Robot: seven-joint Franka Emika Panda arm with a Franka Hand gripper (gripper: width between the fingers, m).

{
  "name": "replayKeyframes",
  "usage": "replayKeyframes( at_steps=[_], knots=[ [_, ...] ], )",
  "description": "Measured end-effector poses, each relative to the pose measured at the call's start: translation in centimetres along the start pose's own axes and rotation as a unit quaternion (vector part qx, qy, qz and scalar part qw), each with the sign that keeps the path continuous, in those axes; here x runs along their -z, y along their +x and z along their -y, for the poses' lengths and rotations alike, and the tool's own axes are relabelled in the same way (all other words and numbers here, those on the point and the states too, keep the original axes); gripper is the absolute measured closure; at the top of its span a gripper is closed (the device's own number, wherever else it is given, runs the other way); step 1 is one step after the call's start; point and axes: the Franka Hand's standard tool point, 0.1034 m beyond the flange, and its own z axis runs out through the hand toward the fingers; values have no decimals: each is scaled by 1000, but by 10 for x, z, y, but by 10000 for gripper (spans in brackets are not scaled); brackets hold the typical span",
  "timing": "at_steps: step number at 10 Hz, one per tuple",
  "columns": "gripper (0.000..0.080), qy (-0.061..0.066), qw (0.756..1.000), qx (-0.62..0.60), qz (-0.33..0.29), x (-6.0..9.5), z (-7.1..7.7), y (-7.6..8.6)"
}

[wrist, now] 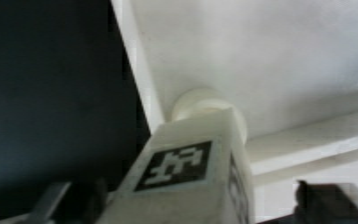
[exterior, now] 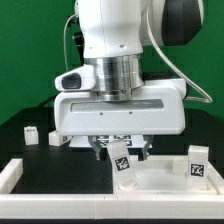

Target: Assemble square table

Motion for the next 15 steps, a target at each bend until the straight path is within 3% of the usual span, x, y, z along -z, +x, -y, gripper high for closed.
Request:
replayKeyframes(
  at_steps=[1, 4, 6, 9, 13, 15],
  knots=[
    [516, 0, 999, -42, 0, 0, 0, 0],
    [513, 0, 990, -140, 1, -1, 1, 0],
    [513, 0, 952, -306, 10, 0, 9, 1],
    [512, 29, 855, -517, 6, -3, 12, 3],
    [512, 34, 779, -626, 10, -3, 16, 2],
    [512, 35, 761, -648, 12, -3, 17, 2]
  ],
)
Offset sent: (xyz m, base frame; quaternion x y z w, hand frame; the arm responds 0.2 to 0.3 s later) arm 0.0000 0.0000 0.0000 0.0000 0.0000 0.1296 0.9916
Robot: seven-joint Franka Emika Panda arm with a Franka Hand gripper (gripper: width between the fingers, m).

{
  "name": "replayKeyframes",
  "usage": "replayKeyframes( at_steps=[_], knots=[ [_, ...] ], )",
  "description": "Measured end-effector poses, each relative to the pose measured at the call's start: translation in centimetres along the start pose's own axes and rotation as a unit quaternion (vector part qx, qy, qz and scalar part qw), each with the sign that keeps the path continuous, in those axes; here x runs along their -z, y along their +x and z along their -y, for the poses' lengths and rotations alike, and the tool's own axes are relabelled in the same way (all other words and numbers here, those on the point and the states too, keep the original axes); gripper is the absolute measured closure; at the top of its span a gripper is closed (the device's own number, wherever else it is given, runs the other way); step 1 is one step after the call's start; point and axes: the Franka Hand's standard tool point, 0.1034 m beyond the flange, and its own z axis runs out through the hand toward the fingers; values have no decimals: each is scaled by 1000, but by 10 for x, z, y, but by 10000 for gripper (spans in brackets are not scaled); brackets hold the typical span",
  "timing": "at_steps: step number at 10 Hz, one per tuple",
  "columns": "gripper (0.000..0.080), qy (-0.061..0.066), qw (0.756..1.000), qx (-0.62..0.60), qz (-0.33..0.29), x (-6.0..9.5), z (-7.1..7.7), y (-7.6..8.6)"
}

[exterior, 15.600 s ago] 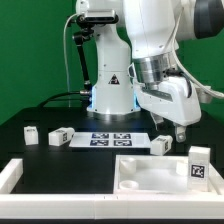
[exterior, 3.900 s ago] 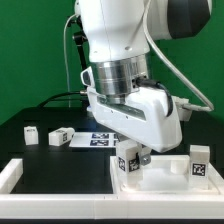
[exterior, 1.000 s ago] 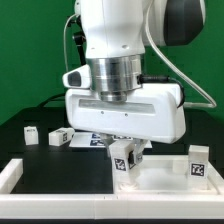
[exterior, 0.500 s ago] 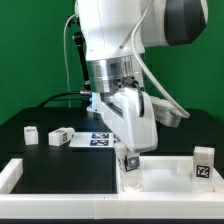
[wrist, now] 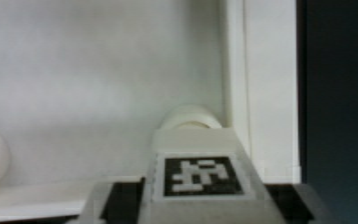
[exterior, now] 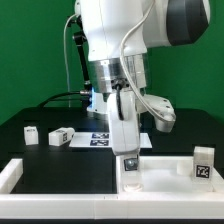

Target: Assemble square table

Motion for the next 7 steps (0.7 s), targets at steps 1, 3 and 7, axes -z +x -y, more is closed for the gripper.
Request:
replayKeyframes(
  at_steps=[1, 3, 7],
  knots=[
    [512, 0, 1000, 3, 0, 0, 0, 0],
    [232, -1, 1000, 3, 0, -1, -1, 0],
    [154, -26, 968, 247, -24, 4, -4, -14]
  ],
)
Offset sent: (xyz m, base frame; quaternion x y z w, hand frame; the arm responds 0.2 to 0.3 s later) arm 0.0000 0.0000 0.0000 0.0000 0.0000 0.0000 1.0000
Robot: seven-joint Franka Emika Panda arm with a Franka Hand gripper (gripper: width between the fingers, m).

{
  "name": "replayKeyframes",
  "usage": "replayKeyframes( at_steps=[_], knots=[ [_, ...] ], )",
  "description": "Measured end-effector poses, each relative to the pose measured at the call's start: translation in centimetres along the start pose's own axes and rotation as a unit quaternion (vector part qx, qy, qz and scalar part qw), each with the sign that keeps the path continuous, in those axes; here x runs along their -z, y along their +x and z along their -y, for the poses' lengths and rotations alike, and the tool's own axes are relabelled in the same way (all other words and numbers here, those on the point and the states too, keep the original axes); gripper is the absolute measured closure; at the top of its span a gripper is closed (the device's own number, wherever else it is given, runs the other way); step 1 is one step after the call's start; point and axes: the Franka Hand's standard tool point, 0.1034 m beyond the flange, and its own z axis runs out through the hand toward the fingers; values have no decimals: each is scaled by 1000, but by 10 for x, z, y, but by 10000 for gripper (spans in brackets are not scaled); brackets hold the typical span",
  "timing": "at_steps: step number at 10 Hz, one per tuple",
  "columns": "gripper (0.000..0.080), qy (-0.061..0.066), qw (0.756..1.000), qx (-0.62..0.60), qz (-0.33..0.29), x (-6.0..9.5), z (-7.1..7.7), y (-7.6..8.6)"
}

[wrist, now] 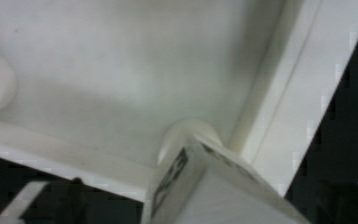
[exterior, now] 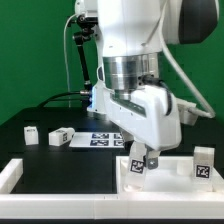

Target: Assemble square table

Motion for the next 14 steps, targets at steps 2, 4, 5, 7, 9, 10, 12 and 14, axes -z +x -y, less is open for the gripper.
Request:
replayKeyframes(
  at_steps=[2, 4, 5, 7, 9, 10, 12, 14],
  knots=[
    [151, 0, 997, 81, -1, -1, -1, 2],
    [150, -19, 970, 241, -18, -3, -1, 1],
    [150, -23, 947, 319, -27, 0, 2, 1],
    [150, -16, 943, 330, -35, -3, 1, 3],
    [305, -14, 954, 299, -34, -3, 1, 3],
    [438, -11, 966, 257, -33, -3, 2, 2],
    [509, -10, 982, 188, -34, -4, 1, 3],
    [509, -3, 999, 34, -31, -4, 2, 6]
  ],
)
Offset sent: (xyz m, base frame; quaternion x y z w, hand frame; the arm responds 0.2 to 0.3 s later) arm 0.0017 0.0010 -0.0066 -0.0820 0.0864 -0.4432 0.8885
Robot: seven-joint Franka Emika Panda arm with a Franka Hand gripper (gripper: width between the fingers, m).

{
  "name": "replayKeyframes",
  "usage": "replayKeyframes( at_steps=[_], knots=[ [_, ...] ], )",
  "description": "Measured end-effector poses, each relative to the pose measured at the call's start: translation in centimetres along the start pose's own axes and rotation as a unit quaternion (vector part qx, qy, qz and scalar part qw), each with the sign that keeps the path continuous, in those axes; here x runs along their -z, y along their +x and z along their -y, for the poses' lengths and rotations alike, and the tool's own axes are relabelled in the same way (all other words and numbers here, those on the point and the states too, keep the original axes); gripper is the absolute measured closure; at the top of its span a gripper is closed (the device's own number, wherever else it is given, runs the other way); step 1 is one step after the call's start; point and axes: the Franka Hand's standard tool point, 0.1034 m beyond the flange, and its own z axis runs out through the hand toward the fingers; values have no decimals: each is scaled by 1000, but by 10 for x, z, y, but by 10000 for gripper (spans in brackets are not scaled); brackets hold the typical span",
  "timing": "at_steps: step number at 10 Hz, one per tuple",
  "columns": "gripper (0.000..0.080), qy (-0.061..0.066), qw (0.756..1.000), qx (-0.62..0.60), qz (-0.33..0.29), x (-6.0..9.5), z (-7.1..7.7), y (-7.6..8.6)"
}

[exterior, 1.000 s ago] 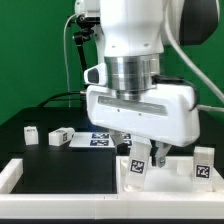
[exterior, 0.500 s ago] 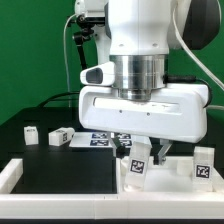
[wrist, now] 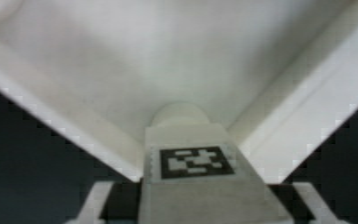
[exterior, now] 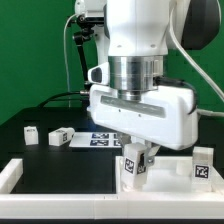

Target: Assemble square table

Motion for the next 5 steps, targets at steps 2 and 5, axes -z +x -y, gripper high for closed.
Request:
replayKeyframes(
  at_steps=[2, 5],
  knots=[
    [509, 24, 984, -177, 22, -2, 2, 1],
    [509, 47, 948, -313, 41, -2, 1, 0]
  ],
)
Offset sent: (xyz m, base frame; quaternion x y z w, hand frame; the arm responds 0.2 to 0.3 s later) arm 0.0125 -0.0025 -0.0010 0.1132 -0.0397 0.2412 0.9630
